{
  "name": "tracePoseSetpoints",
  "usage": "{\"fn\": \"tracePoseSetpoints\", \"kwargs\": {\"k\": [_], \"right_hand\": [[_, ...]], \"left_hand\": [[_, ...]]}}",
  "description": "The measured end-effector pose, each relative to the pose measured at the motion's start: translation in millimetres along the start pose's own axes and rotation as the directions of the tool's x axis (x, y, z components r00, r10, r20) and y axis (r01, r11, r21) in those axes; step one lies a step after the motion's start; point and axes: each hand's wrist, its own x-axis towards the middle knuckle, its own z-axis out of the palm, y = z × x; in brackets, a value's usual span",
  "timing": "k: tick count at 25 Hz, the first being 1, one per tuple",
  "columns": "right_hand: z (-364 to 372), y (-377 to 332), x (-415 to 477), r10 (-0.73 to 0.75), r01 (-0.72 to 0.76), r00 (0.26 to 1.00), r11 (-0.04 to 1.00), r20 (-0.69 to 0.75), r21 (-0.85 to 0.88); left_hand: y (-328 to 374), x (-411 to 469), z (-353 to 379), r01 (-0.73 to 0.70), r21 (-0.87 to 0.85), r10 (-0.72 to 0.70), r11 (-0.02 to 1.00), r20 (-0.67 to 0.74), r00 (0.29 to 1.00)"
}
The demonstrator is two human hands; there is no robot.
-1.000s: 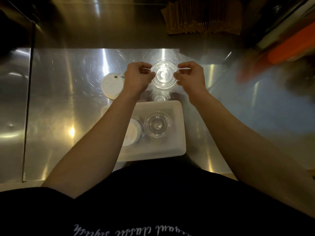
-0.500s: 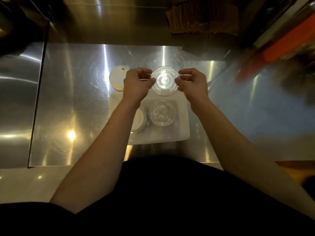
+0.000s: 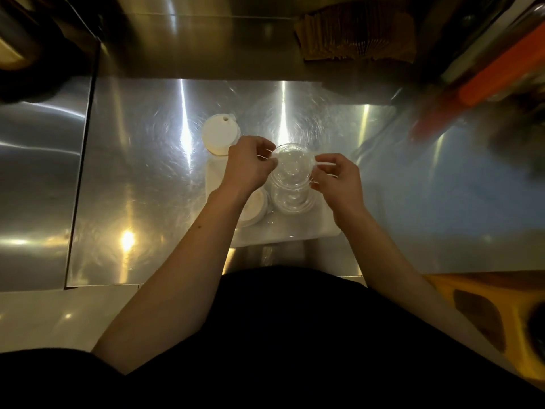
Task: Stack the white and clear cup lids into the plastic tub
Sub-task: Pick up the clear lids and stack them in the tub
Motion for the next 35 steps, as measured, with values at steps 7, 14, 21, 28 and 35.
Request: {"fn": "tracePoseSetpoints", "kwargs": {"k": [7, 14, 21, 28, 35], "right_hand": [[6, 12, -29, 0.018, -0.029, 0.996, 0.993, -0.093, -0.118], [10, 19, -39, 0.027, -0.054, 0.994, 0.961, -0.104, -0.271], [14, 20, -41, 0.053, -0.083, 0.995, 0.906, -0.082, -0.415], [13, 20, -40, 0.095, -0.098, 0.995, 0.886, -0.029, -0.452], [12, 19, -38, 0.093, -0.078, 0.996, 0.878, 0.008, -0.473]], "left_hand": [[-3, 7, 11, -0.083, 0.184, 0.06, 0.979, 0.127, 0.99], [-7, 16, 23, -0.177, 0.302, 0.101, 0.937, 0.252, 0.962], [-17, 20, 34, -0.223, 0.336, 0.113, 0.915, 0.317, 0.942], [-18, 20, 36, -0.169, 0.345, 0.065, 0.923, 0.294, 0.954], [-14, 14, 27, -0.108, 0.417, -0.005, 0.902, 0.26, 0.966]]}}
